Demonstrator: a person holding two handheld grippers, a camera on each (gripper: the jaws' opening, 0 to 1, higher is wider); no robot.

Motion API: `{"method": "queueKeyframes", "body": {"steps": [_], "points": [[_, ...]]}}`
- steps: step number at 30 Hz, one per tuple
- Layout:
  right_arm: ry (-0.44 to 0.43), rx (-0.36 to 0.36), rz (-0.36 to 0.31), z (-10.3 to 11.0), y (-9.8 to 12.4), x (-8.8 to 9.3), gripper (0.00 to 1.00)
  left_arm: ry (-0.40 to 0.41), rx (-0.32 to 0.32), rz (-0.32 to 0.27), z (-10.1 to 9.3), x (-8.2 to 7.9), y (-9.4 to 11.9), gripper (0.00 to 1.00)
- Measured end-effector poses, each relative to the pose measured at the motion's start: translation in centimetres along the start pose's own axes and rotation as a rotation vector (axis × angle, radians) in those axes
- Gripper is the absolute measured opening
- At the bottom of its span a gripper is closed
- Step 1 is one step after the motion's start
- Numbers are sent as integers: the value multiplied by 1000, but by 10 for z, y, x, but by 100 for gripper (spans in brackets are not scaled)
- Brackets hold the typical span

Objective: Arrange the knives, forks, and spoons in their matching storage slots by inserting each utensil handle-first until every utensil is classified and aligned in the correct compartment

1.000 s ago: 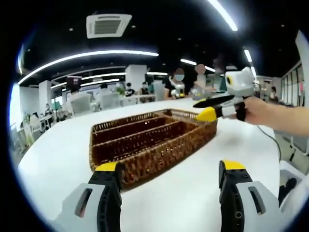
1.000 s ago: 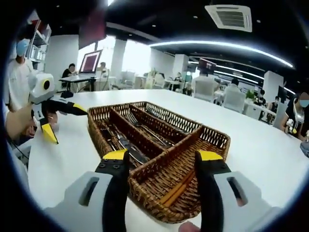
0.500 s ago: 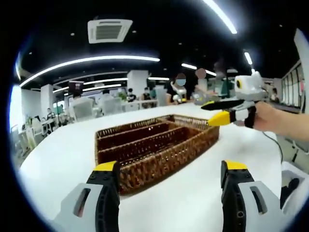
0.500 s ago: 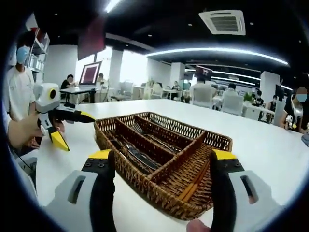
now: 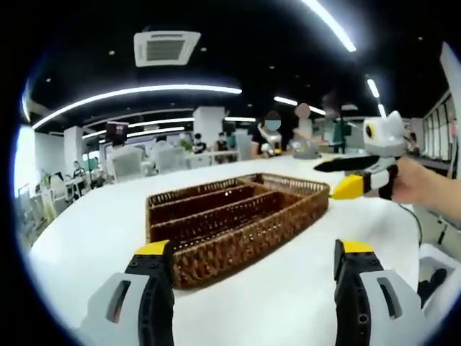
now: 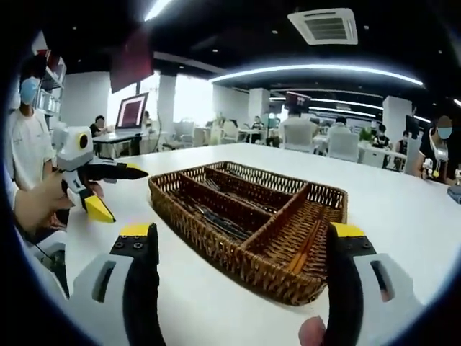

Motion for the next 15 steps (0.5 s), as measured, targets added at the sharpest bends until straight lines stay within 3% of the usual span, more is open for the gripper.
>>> {"method": "queueKeyframes", "body": {"steps": [2,5,9,15], "points": [[-2,-1,1,0,0,0,100,4,2,-1,0,0,0,94],[-36,24,67,7,9,8,100,68,23,-7,-2,0,6,96],[-61,7,39,15,15,6,100,79,18,-7,-2,0,9,98],[-64,22,89,22,27,6,100,89,28,-4,-7,-2,15,99]]}}
Point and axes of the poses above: the point that each gripper's makers call its tool centre point, and the gripper's own axes: y roughly backward along the fingers, z roughly to its left, x roughly out of its underside, the point moved 9 cm from there along y, roughly backward along the fingers, and after that the axes turned 3 degrees about x, right-handed, at the moved point
